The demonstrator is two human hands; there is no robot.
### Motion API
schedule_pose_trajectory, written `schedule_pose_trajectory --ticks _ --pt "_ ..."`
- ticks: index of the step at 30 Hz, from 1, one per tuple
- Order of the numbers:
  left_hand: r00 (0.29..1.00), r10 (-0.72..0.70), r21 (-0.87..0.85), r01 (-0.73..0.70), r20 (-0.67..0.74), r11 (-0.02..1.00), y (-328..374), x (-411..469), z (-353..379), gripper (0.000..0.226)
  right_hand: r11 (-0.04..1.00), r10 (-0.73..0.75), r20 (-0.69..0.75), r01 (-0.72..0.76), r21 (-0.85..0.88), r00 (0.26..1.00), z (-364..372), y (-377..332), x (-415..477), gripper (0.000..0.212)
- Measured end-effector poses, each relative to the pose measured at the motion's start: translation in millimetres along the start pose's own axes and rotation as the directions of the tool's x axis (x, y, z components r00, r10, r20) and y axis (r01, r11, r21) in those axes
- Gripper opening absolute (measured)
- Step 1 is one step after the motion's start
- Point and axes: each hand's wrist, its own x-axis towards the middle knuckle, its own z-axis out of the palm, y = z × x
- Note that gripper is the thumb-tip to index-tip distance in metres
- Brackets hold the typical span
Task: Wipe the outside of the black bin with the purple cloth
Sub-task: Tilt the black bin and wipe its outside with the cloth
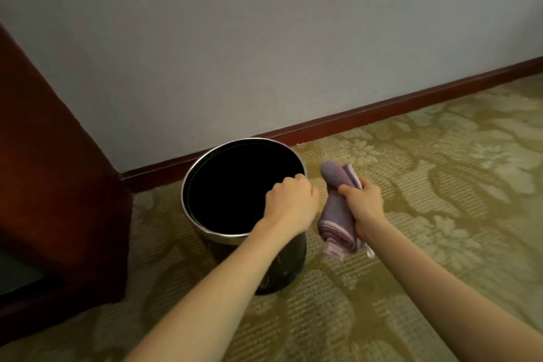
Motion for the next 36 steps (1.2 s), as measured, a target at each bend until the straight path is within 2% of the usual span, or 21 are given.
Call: schedule_pose_trajectory --ticks 2,5,10,13,17,22,25,27,31,33,36 --pt "0.996 0.074 0.021 -0.073 -0.047 0.997 -7 -9 -2 0.026 1.0 0.01 -0.031 -0.01 0.005 0.999 -8 3 2 0.019" --pt "0.955 0.282 0.077 -0.275 -0.092 0.958 -28 -29 -12 0.024 1.0 0.025 -0.053 -0.025 0.007 0.998 -10 9 2 0.034" --pt "0.788 0.616 0.283 -0.588 -0.008 0.757 -86 -57 -37 0.042 0.998 0.041 0.009 -0.042 0.054 0.999 5 15 -4 0.025" --pt "0.722 0.69 0.354 -0.635 -0.043 0.687 -124 -66 -46 0.034 0.99 0.069 0.016 -0.07 0.124 0.998 18 21 -6 0.028" --pt "0.696 0.71 0.348 -0.642 -0.109 0.683 -145 -68 -44 0.034 0.985 0.103 0.019 -0.105 0.138 0.995 29 25 -13 0.029" --pt "0.665 0.742 0.32 -0.688 -0.081 0.651 -138 -61 -46 0.036 0.989 0.076 0.016 -0.078 0.122 0.997 23 24 -20 0.028" --pt "0.685 0.724 0.3 -0.676 -0.081 0.673 -128 -63 -44 0.04 0.991 0.068 0.006 -0.068 0.116 0.998 15 23 -17 0.026" --pt "0.744 0.662 0.263 -0.623 -0.092 0.737 -114 -64 -41 0.045 0.993 0.066 -0.015 -0.065 0.102 0.998 10 22 -14 0.024" --pt "0.896 0.409 0.138 -0.39 -0.169 0.911 -98 -50 -46 0.045 0.992 0.074 -0.037 -0.07 0.103 0.997 5 20 -8 0.032" --pt "0.931 0.292 0.027 -0.293 -0.218 0.956 -105 -40 -54 0.043 0.99 0.075 -0.05 -0.069 0.123 0.996 6 18 -8 0.031" --pt "0.945 0.163 -0.07 -0.19 -0.282 0.979 -125 -28 -67 0.049 0.989 0.069 -0.062 -0.06 0.137 0.996 14 14 -9 0.027"
